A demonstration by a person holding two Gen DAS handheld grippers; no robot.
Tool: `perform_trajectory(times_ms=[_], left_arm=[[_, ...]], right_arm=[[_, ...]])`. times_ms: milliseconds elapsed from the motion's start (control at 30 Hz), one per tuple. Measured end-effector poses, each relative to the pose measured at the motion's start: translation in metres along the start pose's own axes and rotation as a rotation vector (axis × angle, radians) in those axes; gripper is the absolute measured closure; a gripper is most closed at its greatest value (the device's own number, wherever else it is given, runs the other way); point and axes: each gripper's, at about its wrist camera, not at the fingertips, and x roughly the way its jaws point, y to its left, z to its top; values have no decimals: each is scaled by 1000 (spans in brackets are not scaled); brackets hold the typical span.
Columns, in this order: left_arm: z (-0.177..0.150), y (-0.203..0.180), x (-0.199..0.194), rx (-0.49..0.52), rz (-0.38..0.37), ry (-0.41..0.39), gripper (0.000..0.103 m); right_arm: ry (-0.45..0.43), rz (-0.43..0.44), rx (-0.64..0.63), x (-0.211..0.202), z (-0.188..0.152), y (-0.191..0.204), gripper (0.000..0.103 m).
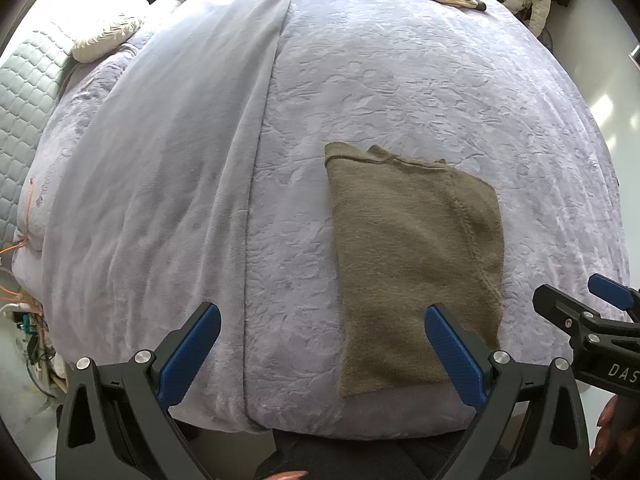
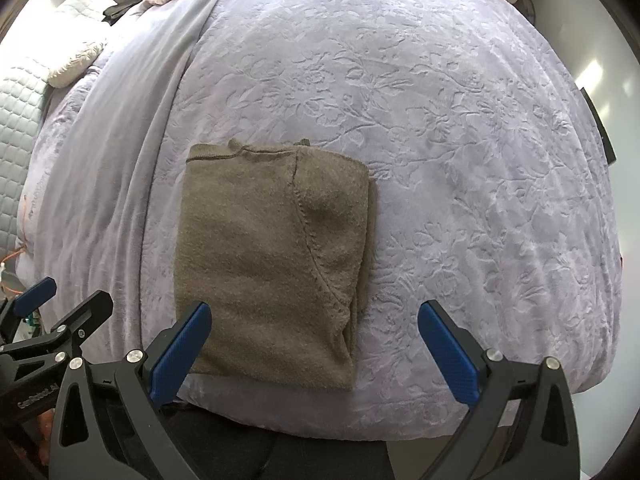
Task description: Fold small clothes
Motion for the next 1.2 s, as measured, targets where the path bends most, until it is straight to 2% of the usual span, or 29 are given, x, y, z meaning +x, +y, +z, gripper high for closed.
perform_trajectory(times_ms=[1200], left_arm=[[5, 1, 3, 15, -6, -8, 1]], right_arm=[[16, 0, -8, 6, 4, 1, 0]])
